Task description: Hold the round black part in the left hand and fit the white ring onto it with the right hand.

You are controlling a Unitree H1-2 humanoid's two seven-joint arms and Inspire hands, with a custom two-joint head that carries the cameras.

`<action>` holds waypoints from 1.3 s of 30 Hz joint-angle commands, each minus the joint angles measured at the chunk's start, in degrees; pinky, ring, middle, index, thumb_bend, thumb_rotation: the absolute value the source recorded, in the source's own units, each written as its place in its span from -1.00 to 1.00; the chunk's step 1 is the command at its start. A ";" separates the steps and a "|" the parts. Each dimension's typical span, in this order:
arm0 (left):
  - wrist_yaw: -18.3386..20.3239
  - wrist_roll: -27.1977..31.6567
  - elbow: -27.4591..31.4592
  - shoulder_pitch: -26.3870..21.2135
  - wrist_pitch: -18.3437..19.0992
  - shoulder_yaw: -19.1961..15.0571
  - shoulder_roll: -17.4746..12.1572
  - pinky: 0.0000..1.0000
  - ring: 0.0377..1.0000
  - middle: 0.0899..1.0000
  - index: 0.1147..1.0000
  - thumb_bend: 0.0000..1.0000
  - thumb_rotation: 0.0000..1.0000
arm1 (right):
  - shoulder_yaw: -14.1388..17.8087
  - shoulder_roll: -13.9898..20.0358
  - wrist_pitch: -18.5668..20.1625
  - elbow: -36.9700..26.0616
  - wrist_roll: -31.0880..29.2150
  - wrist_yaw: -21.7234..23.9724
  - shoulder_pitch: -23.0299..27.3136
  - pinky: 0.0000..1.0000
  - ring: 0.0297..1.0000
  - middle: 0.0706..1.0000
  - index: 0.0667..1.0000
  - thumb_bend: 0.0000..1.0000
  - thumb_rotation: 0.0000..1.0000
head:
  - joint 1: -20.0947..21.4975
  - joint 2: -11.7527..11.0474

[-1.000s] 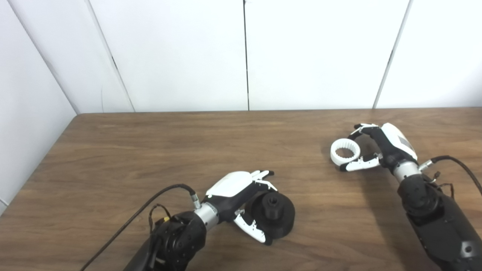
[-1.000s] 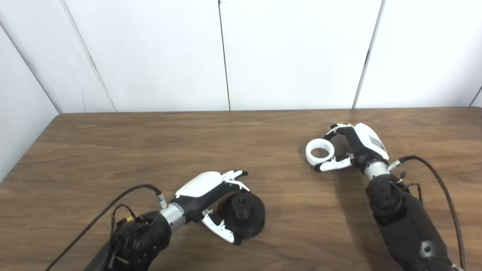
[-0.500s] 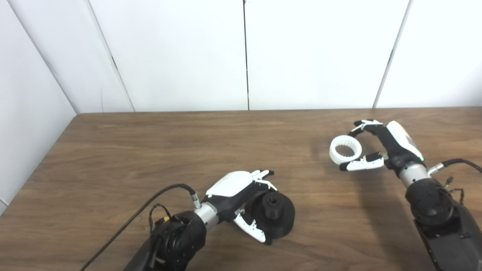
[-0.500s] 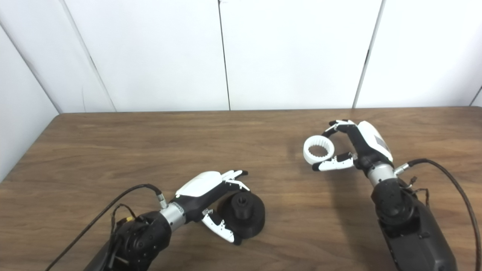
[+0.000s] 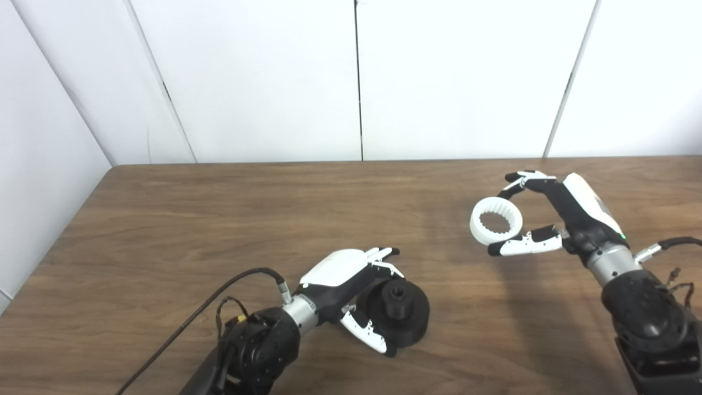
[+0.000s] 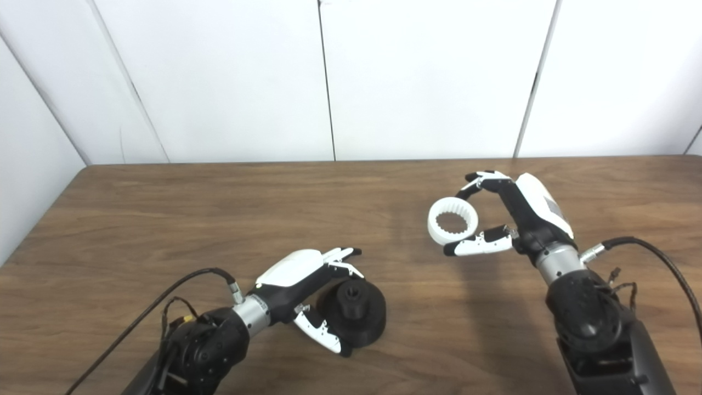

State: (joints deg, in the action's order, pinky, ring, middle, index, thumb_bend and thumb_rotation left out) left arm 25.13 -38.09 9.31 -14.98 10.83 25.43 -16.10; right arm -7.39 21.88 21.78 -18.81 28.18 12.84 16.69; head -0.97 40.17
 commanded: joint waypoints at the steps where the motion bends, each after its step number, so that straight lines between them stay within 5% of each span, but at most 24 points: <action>1: 0.20 -1.18 -1.08 -1.23 0.41 0.05 -0.50 0.90 1.00 1.00 0.31 0.81 -0.61 | -0.18 0.28 -0.09 -3.52 0.61 0.51 0.87 0.71 0.84 0.65 -0.09 0.05 -0.68 | -0.05 0.02; 18: 1.03 -1.32 -0.20 -1.39 1.38 -0.03 -0.50 0.92 1.00 1.00 0.32 0.78 -0.62 | -1.60 -2.84 2.62 -12.65 3.00 4.05 -1.92 0.71 0.84 0.66 -0.09 0.05 -0.69 | -0.31 0.41; 39: 1.42 -1.61 0.44 -1.49 2.06 0.28 -0.66 0.92 1.00 1.00 0.32 0.79 -0.61 | -5.57 -5.43 1.86 -13.88 4.44 6.78 -1.93 0.67 0.84 0.66 -0.09 0.05 -0.68 | -0.69 1.11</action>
State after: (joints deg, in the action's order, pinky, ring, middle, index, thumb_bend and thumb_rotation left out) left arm 25.80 -37.97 9.69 -15.09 12.13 25.51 -16.03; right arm -12.84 16.93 24.80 -30.67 32.04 19.77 13.11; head -1.58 41.22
